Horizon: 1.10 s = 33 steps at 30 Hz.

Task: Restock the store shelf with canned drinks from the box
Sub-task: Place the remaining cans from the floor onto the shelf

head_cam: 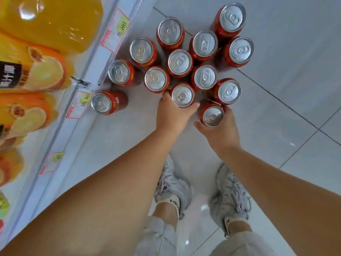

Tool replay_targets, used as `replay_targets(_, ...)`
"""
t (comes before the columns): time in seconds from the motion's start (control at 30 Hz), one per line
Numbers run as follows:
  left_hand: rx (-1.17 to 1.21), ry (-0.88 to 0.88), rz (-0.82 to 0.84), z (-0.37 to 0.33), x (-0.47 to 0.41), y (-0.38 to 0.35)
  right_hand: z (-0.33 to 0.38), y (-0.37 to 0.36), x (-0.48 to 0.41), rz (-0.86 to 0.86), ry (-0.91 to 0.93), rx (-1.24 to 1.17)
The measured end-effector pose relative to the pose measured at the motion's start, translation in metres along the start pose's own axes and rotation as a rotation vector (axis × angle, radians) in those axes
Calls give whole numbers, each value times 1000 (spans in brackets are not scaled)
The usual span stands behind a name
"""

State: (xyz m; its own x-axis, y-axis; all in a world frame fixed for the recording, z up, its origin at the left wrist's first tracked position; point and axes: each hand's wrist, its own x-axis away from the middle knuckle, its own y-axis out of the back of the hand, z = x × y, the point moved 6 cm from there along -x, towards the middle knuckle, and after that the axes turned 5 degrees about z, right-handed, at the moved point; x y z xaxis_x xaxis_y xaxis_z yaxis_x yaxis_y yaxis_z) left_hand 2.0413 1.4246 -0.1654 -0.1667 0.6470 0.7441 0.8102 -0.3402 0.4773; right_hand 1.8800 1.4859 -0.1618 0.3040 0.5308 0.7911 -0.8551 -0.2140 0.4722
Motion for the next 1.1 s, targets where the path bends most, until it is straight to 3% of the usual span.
replay_targets(0.2,-56,-46,-101,1,2,4,4,8,5,-59,15,34)
replay_targets(0.33,-117,-36,-36,-6,42,33,16,42,40,-52,17,103)
replay_targets(0.5,-137,-145,32,-56,137,108,67,115,127,-40,71,163)
replay_targets(0.7,-63,-275,23,-165,290,225,193,218,270,48,333,285)
replay_targets(0.87,27,-395,-88,-242,442,342,300,293,416,111,582,351)
replay_targets(1.1,324,-475,-423,-250,651,473,407,331,634,128,928,412)
